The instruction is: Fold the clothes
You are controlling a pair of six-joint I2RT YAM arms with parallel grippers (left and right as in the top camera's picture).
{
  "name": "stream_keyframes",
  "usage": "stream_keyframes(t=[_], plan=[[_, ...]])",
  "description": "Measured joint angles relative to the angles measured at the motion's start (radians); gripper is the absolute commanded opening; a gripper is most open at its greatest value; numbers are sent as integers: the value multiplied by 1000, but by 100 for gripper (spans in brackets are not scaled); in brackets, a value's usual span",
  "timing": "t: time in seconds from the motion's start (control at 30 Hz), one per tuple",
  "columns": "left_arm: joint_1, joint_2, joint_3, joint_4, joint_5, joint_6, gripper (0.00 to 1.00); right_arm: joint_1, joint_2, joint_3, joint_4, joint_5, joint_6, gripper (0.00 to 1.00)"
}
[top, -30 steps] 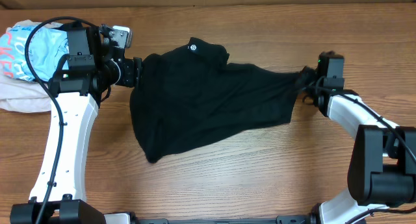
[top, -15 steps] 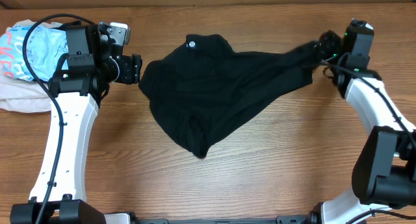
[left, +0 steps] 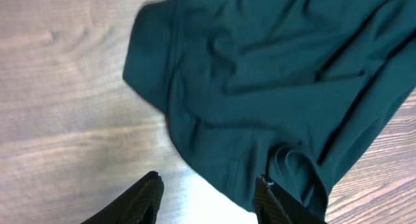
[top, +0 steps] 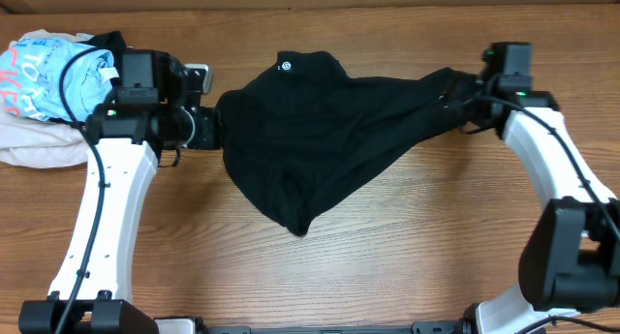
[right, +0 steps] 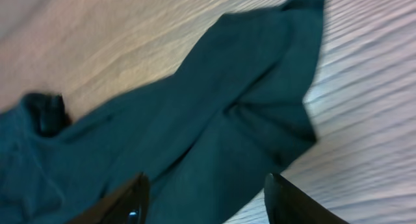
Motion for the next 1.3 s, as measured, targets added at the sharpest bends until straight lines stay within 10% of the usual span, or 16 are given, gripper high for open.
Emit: stream_keyframes(t=[0.43, 0.63, 0.87, 1.1, 1.3], plan=[[-22, 0, -78, 2, -142, -202, 48, 23, 171, -9, 14, 154, 120, 54], [-40, 0, -78, 4, -181, -219, 49, 27, 219, -10, 14, 150, 136, 29], [-40, 0, -78, 12, -199, -222, 50, 27, 223, -11, 10, 142, 139, 27], [-40, 0, -78, 32, -208, -222, 51, -9, 156, 15, -201, 138, 138, 27], [-40, 0, -78, 34, -224, -222, 51, -32, 9, 89, -497, 136, 131, 7]])
